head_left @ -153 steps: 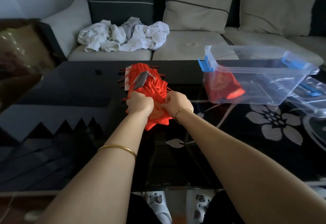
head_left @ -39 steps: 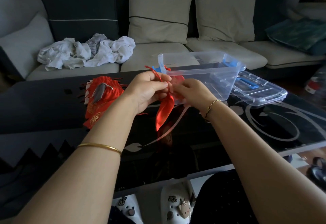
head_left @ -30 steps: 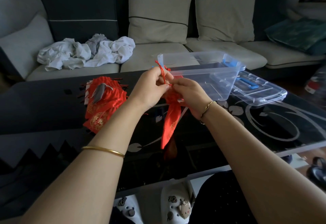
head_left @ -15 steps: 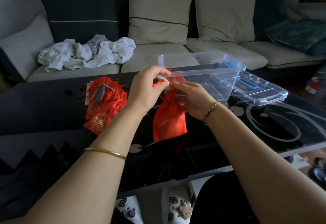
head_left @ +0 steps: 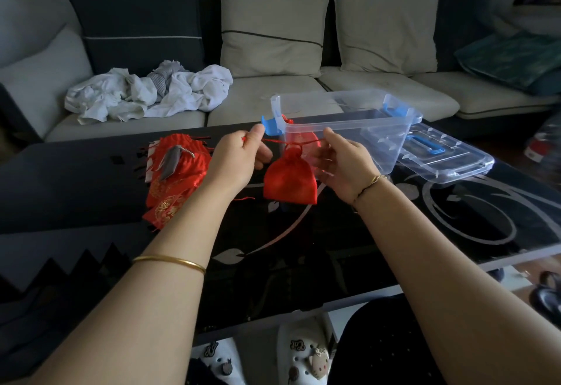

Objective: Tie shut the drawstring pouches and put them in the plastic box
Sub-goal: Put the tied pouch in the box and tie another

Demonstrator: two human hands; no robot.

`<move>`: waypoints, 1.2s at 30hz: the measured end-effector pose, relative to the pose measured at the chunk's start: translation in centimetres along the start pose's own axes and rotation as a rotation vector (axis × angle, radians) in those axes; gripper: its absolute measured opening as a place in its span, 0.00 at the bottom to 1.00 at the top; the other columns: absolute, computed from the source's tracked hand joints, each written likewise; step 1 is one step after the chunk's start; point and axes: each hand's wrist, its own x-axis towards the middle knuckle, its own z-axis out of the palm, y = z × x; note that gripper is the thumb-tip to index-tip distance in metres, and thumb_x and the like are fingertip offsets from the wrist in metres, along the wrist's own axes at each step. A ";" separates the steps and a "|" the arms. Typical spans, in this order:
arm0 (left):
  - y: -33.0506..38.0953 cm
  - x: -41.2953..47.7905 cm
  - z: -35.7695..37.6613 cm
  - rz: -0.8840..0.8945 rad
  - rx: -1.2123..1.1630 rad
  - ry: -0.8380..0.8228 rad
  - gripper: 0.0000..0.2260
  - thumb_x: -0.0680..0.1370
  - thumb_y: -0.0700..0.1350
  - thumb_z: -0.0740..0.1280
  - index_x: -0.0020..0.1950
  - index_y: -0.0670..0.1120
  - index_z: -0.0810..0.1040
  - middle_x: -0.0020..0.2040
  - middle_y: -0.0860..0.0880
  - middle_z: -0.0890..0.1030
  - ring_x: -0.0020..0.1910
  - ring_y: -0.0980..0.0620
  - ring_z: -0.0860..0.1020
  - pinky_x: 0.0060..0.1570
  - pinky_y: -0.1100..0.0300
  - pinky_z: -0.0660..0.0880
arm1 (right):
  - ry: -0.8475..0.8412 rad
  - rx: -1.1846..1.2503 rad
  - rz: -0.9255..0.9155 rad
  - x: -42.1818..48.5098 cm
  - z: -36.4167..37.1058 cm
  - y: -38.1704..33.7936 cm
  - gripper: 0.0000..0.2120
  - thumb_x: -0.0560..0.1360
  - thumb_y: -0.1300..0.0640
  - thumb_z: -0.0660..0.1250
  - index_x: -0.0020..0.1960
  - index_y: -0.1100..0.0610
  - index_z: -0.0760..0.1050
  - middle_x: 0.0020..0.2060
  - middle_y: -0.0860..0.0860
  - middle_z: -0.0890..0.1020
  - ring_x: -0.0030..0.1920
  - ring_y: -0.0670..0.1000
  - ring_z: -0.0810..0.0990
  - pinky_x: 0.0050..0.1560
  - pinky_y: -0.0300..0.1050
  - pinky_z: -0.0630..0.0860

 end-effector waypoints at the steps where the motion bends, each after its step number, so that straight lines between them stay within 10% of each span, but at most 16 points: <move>1: 0.0 0.0 -0.1 -0.030 -0.006 0.010 0.24 0.82 0.53 0.52 0.38 0.41 0.78 0.38 0.48 0.82 0.35 0.54 0.78 0.34 0.62 0.71 | -0.010 0.129 0.072 0.1 -0.1 0.0 0.16 0.79 0.52 0.60 0.35 0.57 0.68 0.32 0.51 0.73 0.31 0.48 0.71 0.35 0.40 0.67; 10: 1.1 -0.1 0.7 -0.426 -0.792 0.059 0.26 0.82 0.57 0.48 0.27 0.45 0.62 0.42 0.44 0.84 0.44 0.50 0.83 0.50 0.54 0.75 | -0.035 0.692 0.289 0.0 -0.1 0.5 0.19 0.80 0.51 0.57 0.33 0.58 0.67 0.33 0.53 0.82 0.29 0.50 0.83 0.28 0.37 0.78; 15: 2.0 0.3 1.0 -0.372 -1.186 0.158 0.25 0.82 0.57 0.50 0.29 0.44 0.61 0.22 0.48 0.70 0.23 0.51 0.75 0.41 0.55 0.79 | 0.045 0.552 0.306 0.5 0.2 0.8 0.16 0.81 0.51 0.56 0.38 0.58 0.68 0.22 0.50 0.74 0.21 0.46 0.74 0.24 0.33 0.72; 27: 1.6 -0.3 1.3 -0.077 -0.194 -0.333 0.04 0.75 0.41 0.70 0.40 0.46 0.80 0.30 0.51 0.78 0.26 0.61 0.75 0.29 0.68 0.72 | -0.031 -0.068 -0.166 -0.7 1.6 -0.4 0.15 0.77 0.53 0.65 0.34 0.59 0.73 0.30 0.53 0.71 0.25 0.47 0.65 0.27 0.40 0.61; 36: 1.7 -0.5 1.3 -0.119 -0.261 -0.338 0.05 0.73 0.45 0.71 0.38 0.46 0.80 0.29 0.52 0.79 0.28 0.59 0.75 0.31 0.67 0.73 | -0.094 -0.282 -0.064 -0.7 1.8 -0.1 0.13 0.80 0.56 0.54 0.44 0.60 0.72 0.30 0.55 0.76 0.25 0.52 0.70 0.29 0.42 0.67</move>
